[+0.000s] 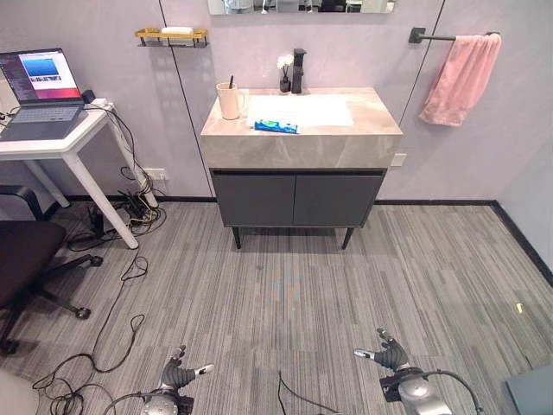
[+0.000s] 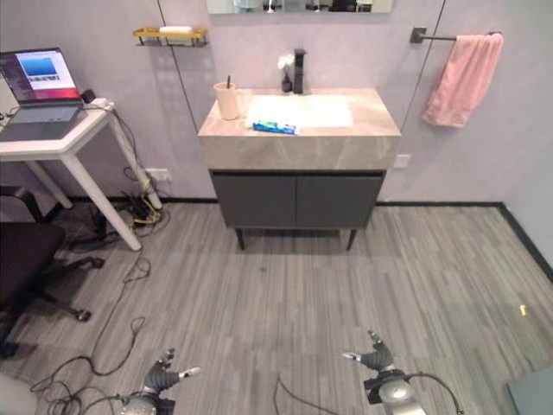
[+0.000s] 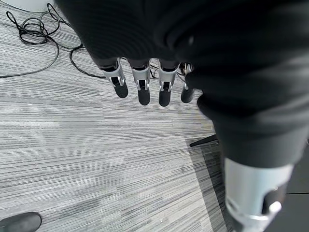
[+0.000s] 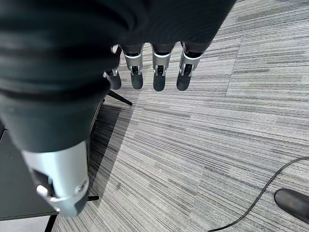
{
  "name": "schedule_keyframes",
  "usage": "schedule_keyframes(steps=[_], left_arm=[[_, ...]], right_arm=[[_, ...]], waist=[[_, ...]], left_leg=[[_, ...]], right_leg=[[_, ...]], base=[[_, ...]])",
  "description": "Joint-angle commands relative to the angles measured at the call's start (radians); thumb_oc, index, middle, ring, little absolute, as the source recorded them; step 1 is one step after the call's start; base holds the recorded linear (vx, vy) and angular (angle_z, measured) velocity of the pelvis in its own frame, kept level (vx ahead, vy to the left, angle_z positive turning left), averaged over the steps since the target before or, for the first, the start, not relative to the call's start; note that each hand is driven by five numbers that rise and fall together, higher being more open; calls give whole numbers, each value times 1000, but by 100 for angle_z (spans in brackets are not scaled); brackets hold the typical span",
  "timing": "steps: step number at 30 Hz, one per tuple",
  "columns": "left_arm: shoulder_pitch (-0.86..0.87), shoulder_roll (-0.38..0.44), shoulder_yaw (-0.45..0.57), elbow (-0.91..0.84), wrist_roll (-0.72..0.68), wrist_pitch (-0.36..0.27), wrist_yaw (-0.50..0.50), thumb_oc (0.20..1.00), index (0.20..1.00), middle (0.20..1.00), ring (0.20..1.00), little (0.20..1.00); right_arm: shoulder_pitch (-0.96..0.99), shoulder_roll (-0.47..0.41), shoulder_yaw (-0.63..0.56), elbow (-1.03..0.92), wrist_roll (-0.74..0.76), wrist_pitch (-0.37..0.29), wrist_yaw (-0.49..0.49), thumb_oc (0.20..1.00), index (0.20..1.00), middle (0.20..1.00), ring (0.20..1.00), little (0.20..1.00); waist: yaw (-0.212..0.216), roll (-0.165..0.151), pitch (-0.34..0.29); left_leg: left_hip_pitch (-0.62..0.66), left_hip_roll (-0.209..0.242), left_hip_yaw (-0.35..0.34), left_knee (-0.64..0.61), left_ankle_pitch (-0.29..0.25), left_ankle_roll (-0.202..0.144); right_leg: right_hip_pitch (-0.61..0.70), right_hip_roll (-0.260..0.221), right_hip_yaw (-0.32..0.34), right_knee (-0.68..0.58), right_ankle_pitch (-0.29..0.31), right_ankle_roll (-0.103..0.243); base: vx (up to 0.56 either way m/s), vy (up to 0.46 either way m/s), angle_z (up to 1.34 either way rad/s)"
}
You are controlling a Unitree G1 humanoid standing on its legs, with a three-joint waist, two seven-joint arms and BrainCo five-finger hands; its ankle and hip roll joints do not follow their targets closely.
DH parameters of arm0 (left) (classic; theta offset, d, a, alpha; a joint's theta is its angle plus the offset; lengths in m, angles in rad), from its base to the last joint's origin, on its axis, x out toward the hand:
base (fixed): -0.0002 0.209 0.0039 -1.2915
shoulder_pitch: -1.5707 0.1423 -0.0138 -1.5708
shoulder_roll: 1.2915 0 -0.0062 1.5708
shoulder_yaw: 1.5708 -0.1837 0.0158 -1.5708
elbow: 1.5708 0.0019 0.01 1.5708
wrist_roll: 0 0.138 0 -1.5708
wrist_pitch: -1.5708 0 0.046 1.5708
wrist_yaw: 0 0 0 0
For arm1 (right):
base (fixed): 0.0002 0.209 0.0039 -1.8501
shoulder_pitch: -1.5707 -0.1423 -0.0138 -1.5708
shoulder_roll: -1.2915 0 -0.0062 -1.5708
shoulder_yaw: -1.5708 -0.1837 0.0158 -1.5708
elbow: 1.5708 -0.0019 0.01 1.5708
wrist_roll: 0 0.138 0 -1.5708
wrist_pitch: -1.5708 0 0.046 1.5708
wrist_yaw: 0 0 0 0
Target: Put brush and paste in cup on sink, flatten towel.
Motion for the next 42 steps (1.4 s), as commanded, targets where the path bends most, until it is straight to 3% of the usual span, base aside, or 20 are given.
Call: schedule_keyframes(steps=[1, 9, 14, 16, 17, 19, 21, 24, 25, 26, 28, 30, 33, 35, 38, 39, 40, 41, 42], left_arm=[[-27, 8, 15, -21, -4, -17, 1, 1000, 1000, 1000, 1000, 1000], [-39, 35, 16, -39, 35, -4, -8, 1000, 1000, 1000, 1000, 1000], [-43, 59, 30, -59, 50, 5, -13, 1000, 1000, 1000, 1000, 1000], [-41, 60, 34, -56, 54, 10, -17, 1000, 1000, 1000, 1000, 1000], [-35, 61, 37, -50, 61, 17, -22, 1000, 1000, 1000, 1000, 1000], [-34, 62, 37, -48, 62, 19, -22, 1000, 1000, 1000, 1000, 1000], [-33, 59, 36, -37, 63, 22, -25, 1000, 1000, 1000, 1000, 1000], [-33, 52, 35, -29, 69, 26, -30, 1000, 1000, 1000, 1000, 1000], [-43, 49, 32, -21, 66, 23, -28, 1000, 1000, 1000, 1000, 1000], [-65, 49, 21, -8, 69, 22, -24, 1000, 1000, 1000, 1000, 1000], [-65, 48, 21, -9, 71, 23, -23, 1000, 1000, 1000, 1000, 1000], [-85, 46, 20, -4, 73, 19, -8, 1000, 1000, 1000, 1000, 1000], [-90, 42, 25, 0, 60, 16, 3, 1000, 1000, 1000, 1000, 1000], [-94, 38, 21, 11, 50, 16, 7, 1000, 1000, 1000, 1000, 1000], [-103, 21, 22, 60, 3, 9, 19, 1000, 1000, 1000, 1000, 1000], [-103, 21, 22, 60, 3, 9, 19, 1000, 1000, 1000, 1000, 1000], [-101, 19, 13, 58, -4, 7, 11, 1000, 1000, 1000, 1000, 1000], [-101, 18, 13, 58, -4, 7, 11, 1000, 1000, 1000, 1000, 1000], [-102, 23, 4, 57, -7, 3, 6, 1000, 1000, 1000, 1000, 1000]], right_arm=[[-62, -14, 12, 33, -4, -20, -8, 1000, 1000, 1000, 1000, 1000], [-80, 1, 16, 55, -18, -4, 1, 1000, 1000, 1000, 1000, 1000], [-62, 7, 6, 63, -14, -6, 7, 1000, 1000, 1000, 1000, 1000], [-54, 9, 7, 67, -17, -5, 13, 1000, 1000, 1000, 1000, 1000], [-47, 7, 4, 62, -18, -5, 13, 1000, 1000, 1000, 1000, 1000], [-48, 6, 5, 54, -19, -6, 13, 1000, 1000, 1000, 1000, 1000], [-48, 6, 5, 50, -18, -4, 13, 1000, 1000, 1000, 1000, 1000], [-43, 0, 6, 33, -23, -3, 17, 1000, 1000, 1000, 1000, 1000], [-53, -7, 6, 45, -22, -4, 13, 1000, 1000, 1000, 1000, 1000], [-71, -9, 12, 64, -19, -5, 4, 1000, 1000, 1000, 1000, 1000], [-73, -9, 12, 63, -18, -4, 1, 1000, 1000, 1000, 1000, 1000], [-80, -5, 15, 49, -12, -3, -6, 1000, 1000, 1000, 1000, 1000], [-89, -6, 23, 52, -16, 2, -4, 1000, 1000, 1000, 1000, 1000], [-92, -7, 33, 63, -17, 1, -1, 1000, 1000, 1000, 1000, 1000], [-91, -9, 57, 73, -25, 0, 10, 1000, 1000, 1000, 1000, 1000], [-90, -9, 57, 72, -25, 0, 10, 1000, 1000, 1000, 1000, 1000], [-86, -17, 64, 73, -32, -1, 11, 1000, 1000, 1000, 1000, 1000], [-86, -17, 64, 73, -32, -1, 11, 1000, 1000, 1000, 1000, 1000], [-86, -25, 63, 76, -33, -5, 10, 1000, 1000, 1000, 1000, 1000]], waist=[[9, -48, 10], [16, -55, 28], [14, -63, 38], [11, -64, 41], [10, -65, 52], [8, -64, 61], [14, -62, 71], [11, -67, 72], [8, -69, 80], [-6, -76, 88], [-8, -75, 93], [-25, -85, 98], [-27, -91, 93], [-32, -96, 79], [-42, -89, 43], [-43, -88, 43], [-47, -80, 27], [-49, -79, 27], [-53, -73, 19]], left_leg=[[-75, -61, -34, 55, -1, 13], [-70, -112, -22, 32, -1, 62], [-64, -124, -44, 37, -5, 78], [-55, -130, -54, 40, -11, 86], [-37, -136, -56, 43, -20, 102], [-28, -139, -54, 43, -21, 108], [-15, -139, -46, 51, -33, 116], [11, -154, -43, 60, -59, 118], [21, -166, -43, 70, -74, 116], [32, -180, -63, 81, -91, 107], [39, -179, -67, 85, -100, 104], [53, -183, -75, 99, -118, 88], [73, -178, -87, 104, -133, 74], [89, -171, -108, 104, -148, 67], [142, -111, -165, 82, -124, 37], [143, -110, -166, 81, -124, 37], [157, -75, -188, 82, -90, 10], [158, -73, -190, 81, -90, 9], [162, -47, -205, 95, -52, -14]], right_leg=[[58, -51, -7, -107, 114, 74], [-4, -93, 41, -45, 166, 116], [-29, -105, 29, 47, 172, 115], [-46, -104, 33, 104, 174, 110], [-98, -109, 36, 230, 224, 106], [-120, -109, 36, 272, 254, 104], [-148, -119, 8, 319, 237, 98], [-180, -128, -43, 271, 224, 94], [-199, -145, -67, 197, 249, 101], [-230, -136, -44, 70, 279, 118], [-221, -133, -40, 38, 295, 125], [-236, -132, -8, -87, 360, 151], [-238, -126, -36, -130, 390, 162], [-226, -110, -26, -143, 379, 150], [-224, -46, -7, -95, 312, 120], [-223, -46, -9, -95, 311, 119], [-214, -22, -27, -85, 280, 104], [-213, -22, -30, -85, 280, 104], [-207, 1, -48, -70, 255, 93]], base=[[-39, 157, -8], [-43, 213, -15], [27, 126, 3], [65, 153, 5], [68, 179, -3], [38, 141, 1], [84, 124, -1], [176, 82, -18], [217, -10, 3], [223, -9, 9], [177, -43, 10], [273, -77, 29], [287, -88, 11], [277, -94, 10], [323, -143, 55], [467, -225, 58], [235, -114, 23], [429, -204, 13], [202, -94, 30]])
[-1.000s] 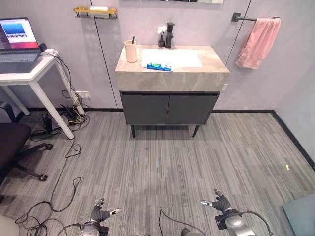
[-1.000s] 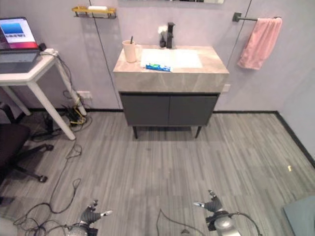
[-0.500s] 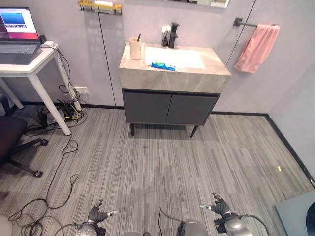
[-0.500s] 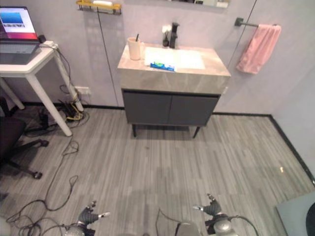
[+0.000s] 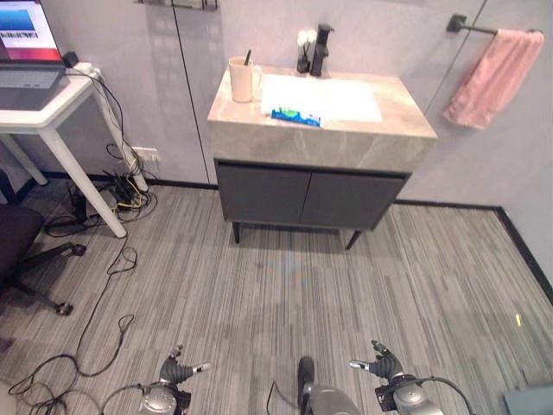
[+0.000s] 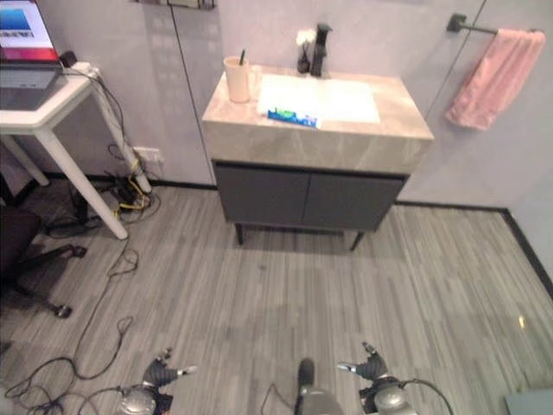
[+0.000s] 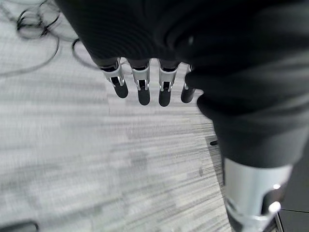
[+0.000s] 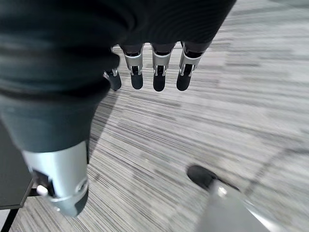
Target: Put brush and paste in cup on sink, flatten towel.
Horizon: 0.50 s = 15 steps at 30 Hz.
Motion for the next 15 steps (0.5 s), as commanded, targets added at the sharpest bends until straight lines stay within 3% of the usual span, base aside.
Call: schedule_keyframes(steps=[1, 6, 7, 8, 9, 10, 12, 13, 14, 15], left_arm=[[-41, 43, 0, -65, -27, -41, 8, 1000, 1000, 1000, 1000, 1000], [-43, 53, 4, -61, -36, -43, 7, 1000, 1000, 1000, 1000, 1000], [-63, 52, -1, -38, -44, -43, 8, 1000, 1000, 1000, 1000, 1000], [-74, 51, -6, -38, -48, -43, 8, 1000, 1000, 1000, 1000, 1000], [-75, 51, -6, -38, -48, -43, 8, 1000, 1000, 1000, 1000, 1000], [-98, 48, -9, -26, -59, -44, 18, 1000, 1000, 1000, 1000, 1000], [-112, 43, -10, -17, -66, -47, 22, 1000, 1000, 1000, 1000, 1000], [-120, 38, -10, -17, -69, -52, 29, 1000, 1000, 1000, 1000, 1000], [-117, 36, -14, -24, -67, -57, 29, 1000, 1000, 1000, 1000, 1000], [-116, 36, -14, -24, -67, -57, 29, 1000, 1000, 1000, 1000, 1000]], right_arm=[[-37, -49, 2, -26, -23, -15, -12, 1000, 1000, 1000, 1000, 1000], [-34, -63, 20, -49, -51, -16, -9, 1000, 1000, 1000, 1000, 1000], [-27, -72, 33, -54, -74, -22, -20, 1000, 1000, 1000, 1000, 1000], [-27, -77, 32, -57, -71, -22, -24, 1000, 1000, 1000, 1000, 1000], [-27, -77, 32, -57, -70, -22, -24, 1000, 1000, 1000, 1000, 1000], [-28, -79, 36, -55, -71, -21, -31, 1000, 1000, 1000, 1000, 1000], [-29, -79, 42, -48, -82, -20, -36, 1000, 1000, 1000, 1000, 1000], [-27, -83, 57, -45, -116, -18, -42, 1000, 1000, 1000, 1000, 1000], [-19, -87, 55, -47, -126, -19, -48, 1000, 1000, 1000, 1000, 1000], [-19, -87, 55, -47, -126, -19, -48, 1000, 1000, 1000, 1000, 1000]], waist=[[-2, -16, 6], [-11, -10, -13], [-10, -21, 3], [-7, -36, 22], [-9, -34, 21], [-8, -52, 44], [0, -54, 53], [5, -62, 62], [10, -64, 64], [10, -67, 62]], left_leg=[[19, -21, -40, 43, 106, -9], [24, 29, -55, 66, 184, -49], [-104, 37, -16, 283, 356, -104], [-177, 20, 2, 393, 380, -110], [-187, 21, 0, 406, 375, -110], [-248, 13, 64, 481, 369, -93], [-287, 2, 84, 456, 329, -81], [-354, -13, 129, 375, 267, -55], [-387, 15, 180, 266, 217, -38], [-387, 12, 181, 260, 221, -37]], right_leg=[[-62, -40, 18, 16, 36, 133], [-45, 5, 0, 33, -17, 103], [10, 19, 2, 1, -38, 71], [31, 7, 7, -16, -36, 59], [27, 9, 5, -16, -35, 59], [55, 2, -1, -41, -36, 42], [71, -1, -1, -58, -40, 43], [90, -13, -9, -80, -45, 54], [109, -19, -15, -92, -52, 68], [107, -21, -14, -92, -52, 69]], base=[[385, -187, 42], [246, -113, 11], [248, -149, 12], [239, -143, 25], [126, -103, 37], [148, -87, 28], [168, -51, 12], [208, 25, 16], [203, 23, 12], [263, 95, 9]])
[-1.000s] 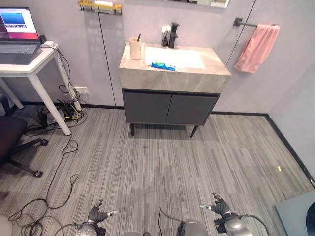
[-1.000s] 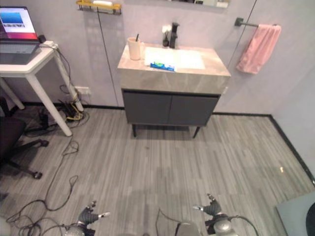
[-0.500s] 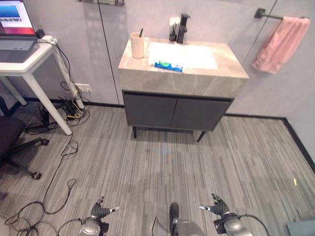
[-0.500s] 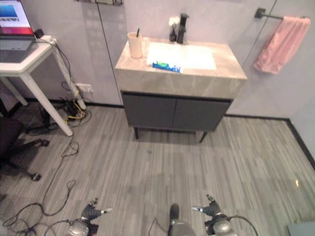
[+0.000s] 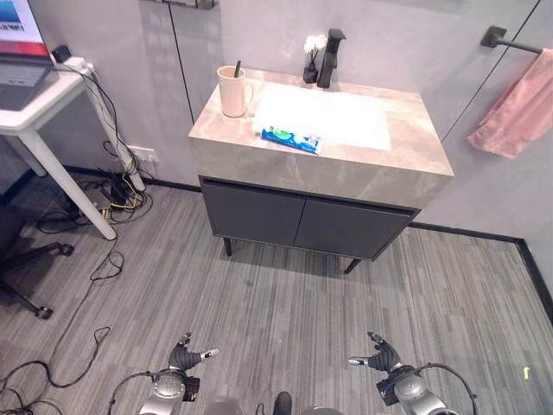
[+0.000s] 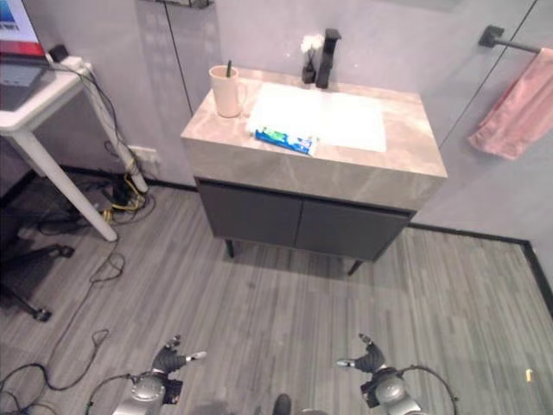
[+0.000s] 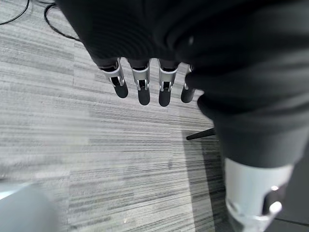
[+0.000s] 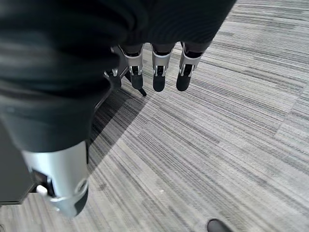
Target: Put brush and paste in cup on sink, flatten towel.
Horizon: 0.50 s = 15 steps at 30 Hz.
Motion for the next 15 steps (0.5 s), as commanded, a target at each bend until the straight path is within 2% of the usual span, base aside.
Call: schedule_keyframes(steps=[1, 2, 3, 4, 5, 7, 8, 10, 13, 14, 15], left_arm=[[13, 35, -11, -50, 0, -44, 31, 1000, 1000, 1000, 1000, 1000], [17, 35, -12, -53, 0, -43, 31, 1000, 1000, 1000, 1000, 1000], [18, 35, -13, -54, 0, -43, 31, 1000, 1000, 1000, 1000, 1000], [32, 35, -11, -52, -3, -46, 38, 1000, 1000, 1000, 1000, 1000], [32, 35, -14, -48, -6, -44, 38, 1000, 1000, 1000, 1000, 1000], [30, 32, -21, -34, -6, -45, 40, 1000, 1000, 1000, 1000, 1000], [30, 32, -21, -34, -6, -46, 40, 1000, 1000, 1000, 1000, 1000], [41, 40, -15, -38, -2, -48, 42, 1000, 1000, 1000, 1000, 1000], [35, 42, -23, -36, 2, -49, 41, 1000, 1000, 1000, 1000, 1000], [30, 47, -35, -30, 14, -52, 41, 1000, 1000, 1000, 1000, 1000], [33, 53, -34, -40, 17, -54, 41, 1000, 1000, 1000, 1000, 1000]], right_arm=[[8, -55, -11, -36, -45, -17, -37, 1000, 1000, 1000, 1000, 1000], [12, -52, -10, -36, -45, -18, -37, 1000, 1000, 1000, 1000, 1000], [13, -52, -10, -36, -45, -19, -37, 1000, 1000, 1000, 1000, 1000], [20, -44, -8, -36, -42, -25, -40, 1000, 1000, 1000, 1000, 1000], [21, -42, -9, -37, -37, -28, -42, 1000, 1000, 1000, 1000, 1000], [26, -34, -12, -20, -25, -31, -44, 1000, 1000, 1000, 1000, 1000], [26, -34, -12, -20, -25, -31, -44, 1000, 1000, 1000, 1000, 1000], [32, -20, 0, -28, -36, -27, -32, 1000, 1000, 1000, 1000, 1000], [29, -15, 4, -25, -40, -28, -30, 1000, 1000, 1000, 1000, 1000], [26, 3, -6, -19, -33, -26, -26, 1000, 1000, 1000, 1000, 1000], [27, 11, -6, -27, -32, -26, -21, 1000, 1000, 1000, 1000, 1000]], waist=[[14, 0, 12], [22, 1, 8], [22, 0, 9], [47, 12, 9], [47, 18, 10], [41, 34, 6], [43, 34, 7], [60, 46, -11], [62, 46, -14], [56, 42, -24], [56, 40, -31]], left_leg=[[185, 3, 76, -453, 97, 44], [166, 10, 51, -521, 135, 39], [172, 9, 51, -529, 139, 39], [118, 42, -45, -676, 247, 14], [100, 60, -63, -734, 277, -1], [87, 86, -33, -773, 317, -25], [89, 87, -32, -773, 317, -26], [129, 74, -87, -722, 317, -4], [121, 51, -92, -685, 301, 3], [124, 14, -79, -627, 253, 26], [131, 0, -66, -610, 233, 38]], right_leg=[[-32, -76, 50, 11, 113, 168], [-24, -73, 54, 8, 112, 169], [-21, -74, 54, 7, 111, 169], [17, -62, 81, 3, 84, 172], [30, -64, 93, 4, 72, 175], [52, -65, 108, 4, 56, 178], [52, -65, 109, 4, 56, 178], [77, -84, 144, 43, 21, 188], [80, -101, 152, 63, 18, 196], [85, -139, 174, 103, 16, 214], [73, -157, 178, 136, 33, 223]], base=[[247, 108, -3], [252, 105, -6], [301, 172, -35], [333, 215, -35], [426, 299, -59], [232, 201, -67], [268, 315, -67], [263, 353, -56], [152, 258, -85], [248, 404, -48], [277, 474, -19]])
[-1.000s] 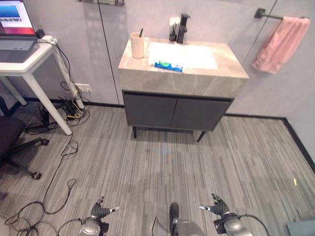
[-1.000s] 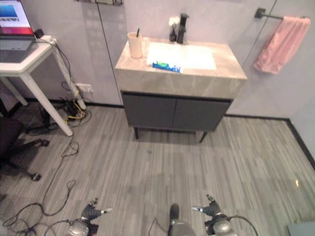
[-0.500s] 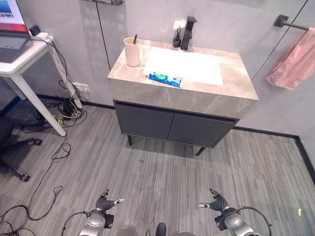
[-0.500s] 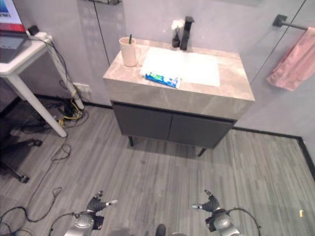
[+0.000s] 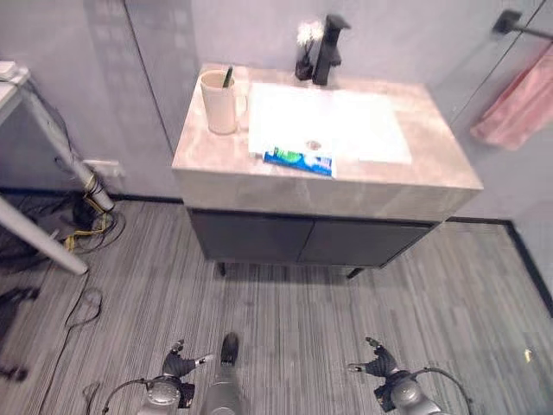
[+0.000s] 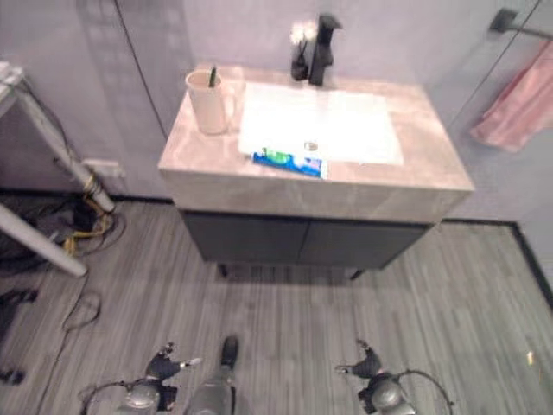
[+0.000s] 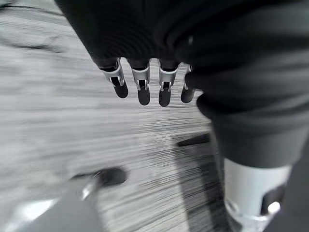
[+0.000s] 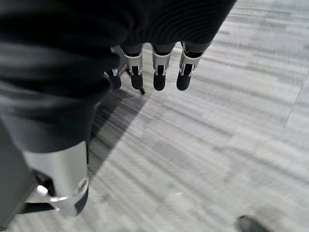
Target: Put brush and paste in cup on sink, flatten towel.
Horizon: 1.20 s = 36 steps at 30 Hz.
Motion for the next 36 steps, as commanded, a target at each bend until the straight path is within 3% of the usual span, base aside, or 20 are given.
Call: schedule_keyframes(steps=[1, 6, 11, 13, 16, 17, 18, 19, 21, 22, 23, 24, 25, 29, 31, 32, 33, 34, 35, 36], left_arm=[[1, 5, -18, -36, 16, -44, 25, 1000, 1000, 1000, 1000, 1000], [16, 35, -21, -118, 48, -42, 14, 1000, 1000, 1000, 1000, 1000], [25, 39, -31, -129, 84, -30, 3, 1000, 1000, 1000, 1000, 1000], [28, 33, -29, -118, 85, -28, 5, 1000, 1000, 1000, 1000, 1000], [43, 29, -36, -123, 89, -26, -8, 1000, 1000, 1000, 1000, 1000], [44, 29, -36, -122, 89, -29, -9, 1000, 1000, 1000, 1000, 1000], [48, 28, -37, -116, 90, -35, -6, 1000, 1000, 1000, 1000, 1000], [45, 27, -41, -101, 95, -34, -2, 1000, 1000, 1000, 1000, 1000], [25, 34, -32, -82, 104, -34, 15, 1000, 1000, 1000, 1000, 1000], [22, 39, -22, -80, 101, -36, 20, 1000, 1000, 1000, 1000, 1000], [14, 62, 13, -97, 87, -39, 41, 1000, 1000, 1000, 1000, 1000], [4, 88, 49, -102, 72, -38, 62, 1000, 1000, 1000, 1000, 1000], [-7, 87, 58, -58, 65, -42, 70, 1000, 1000, 1000, 1000, 1000], [-28, 87, 56, -48, 67, -43, 74, 1000, 1000, 1000, 1000, 1000], [-45, 82, 50, -51, 72, -41, 72, 1000, 1000, 1000, 1000, 1000], [-47, 78, 49, -53, 72, -43, 75, 1000, 1000, 1000, 1000, 1000], [-53, 74, 43, -54, 73, -45, 79, 1000, 1000, 1000, 1000, 1000], [-52, 69, 38, -63, 79, -47, 75, 1000, 1000, 1000, 1000, 1000], [-55, 73, 21, -70, 88, -48, 77, 1000, 1000, 1000, 1000, 1000], [-55, 72, 19, -70, 88, -48, 78, 1000, 1000, 1000, 1000, 1000]], right_arm=[[-6, -23, -10, -49, -7, -14, 7, 1000, 1000, 1000, 1000, 1000], [-14, -26, 6, -146, -59, -13, 17, 1000, 1000, 1000, 1000, 1000], [-5, -26, 5, -146, -75, -10, 23, 1000, 1000, 1000, 1000, 1000], [-12, -26, 12, -152, -79, -11, 23, 1000, 1000, 1000, 1000, 1000], [-6, -34, 12, -161, -75, -16, 23, 1000, 1000, 1000, 1000, 1000], [-8, -36, 11, -164, -73, -15, 20, 1000, 1000, 1000, 1000, 1000], [-20, -43, 13, -177, -78, -17, 15, 1000, 1000, 1000, 1000, 1000], [-27, -45, 15, -179, -81, -16, 14, 1000, 1000, 1000, 1000, 1000], [-39, -50, 21, -201, -81, -15, 22, 1000, 1000, 1000, 1000, 1000], [-42, -55, 25, -221, -83, -14, 29, 1000, 1000, 1000, 1000, 1000], [-49, -82, 40, -270, -100, -19, 48, 1000, 1000, 1000, 1000, 1000], [-38, -104, 52, -297, -101, -25, 68, 1000, 1000, 1000, 1000, 1000], [-46, -124, 70, -289, -122, -27, 72, 1000, 1000, 1000, 1000, 1000], [-34, -158, 46, -330, -82, -38, 67, 1000, 1000, 1000, 1000, 1000], [-29, -171, 33, -337, -78, -37, 59, 1000, 1000, 1000, 1000, 1000], [-27, -175, 30, -335, -76, -35, 59, 1000, 1000, 1000, 1000, 1000], [-36, -178, 33, -327, -80, -35, 54, 1000, 1000, 1000, 1000, 1000], [-43, -191, 29, -338, -95, -37, 46, 1000, 1000, 1000, 1000, 1000], [-32, -205, 19, -347, -104, -35, 40, 1000, 1000, 1000, 1000, 1000], [-30, -206, 17, -348, -105, -34, 40, 1000, 1000, 1000, 1000, 1000]], waist=[[20, 23, -30], [15, 37, -24], [13, 46, -11], [23, 58, 10], [13, 56, 12], [19, 55, 14], [25, 55, 18], [22, 49, 20], [13, 31, 26], [14, 25, 29], [26, 3, 39], [18, -17, 33], [7, -11, 19], [-11, -5, 9], [-24, -3, 11], [-21, -2, 13], [-10, 0, 17], [-8, 8, 6], [-15, 21, 3], [-13, 22, 1]], left_leg=[[-3, 5, -4, 83, -82, 16], [74, -42, 25, 78, -137, 67], [134, -64, 35, 65, -163, 102], [167, -62, 54, 49, -167, 117], [174, -62, 41, 50, -175, 106], [174, -56, 44, 57, -184, 99], [178, -35, 51, 60, -201, 79], [180, -32, 44, 61, -207, 70], [197, -15, 31, 67, -232, 50], [204, -5, 30, 70, -243, 41], [224, 34, 31, 78, -264, 15], [251, 95, 13, 80, -278, -13], [277, 140, -1, 81, -251, -35], [234, 182, 6, 131, -160, -56], [200, 187, 93, 158, -141, -54], [188, 169, 95, 156, -141, -56], [169, 123, 66, 138, -159, -48], [140, 94, 57, 27, -160, -35], [118, 118, 100, -28, -100, -49], [123, 119, 101, -39, -93, -50]], right_leg=[[-140, -14, 41, 78, 117, 56], [-211, -58, 9, 248, 258, 78], [-261, -72, -31, 418, 321, 74], [-294, -104, -117, 482, 335, 79], [-317, -60, -104, 385, 272, 74], [-313, -95, -139, 321, 266, 77], [-305, -147, -171, 181, 271, 85], [-309, -153, -146, 120, 279, 89], [-327, -178, -82, 8, 350, 115], [-335, -191, -79, -25, 381, 125], [-362, -226, -133, -57, 433, 153], [-371, -161, -115, 12, 308, 127], [-352, -108, -130, 28, 270, 101], [-323, -58, -167, 1, 246, 75], [-303, -56, -203, -18, 233, 66], [-295, -53, -208, -33, 230, 63], [-289, -50, -205, -47, 231, 63], [-275, -38, -210, -71, 229, 66], [-267, -37, -217, -72, 225, 71], [-269, -35, -217, -71, 224, 70]], base=[[141, 317, -6], [144, 284, -25], [136, 224, 3], [98, 151, 4], [158, -8, -38], [206, -148, 12], [202, -200, 30], [235, -260, 11], [216, -246, -20], [296, -399, 1], [507, -666, 18], [634, -797, 12], [555, -678, 17], [155, -255, 31], [94, -211, 38], [65, -122, 85], [87, -76, 64], [98, -9, 24], [85, 11, -18], [56, 52, -10]])
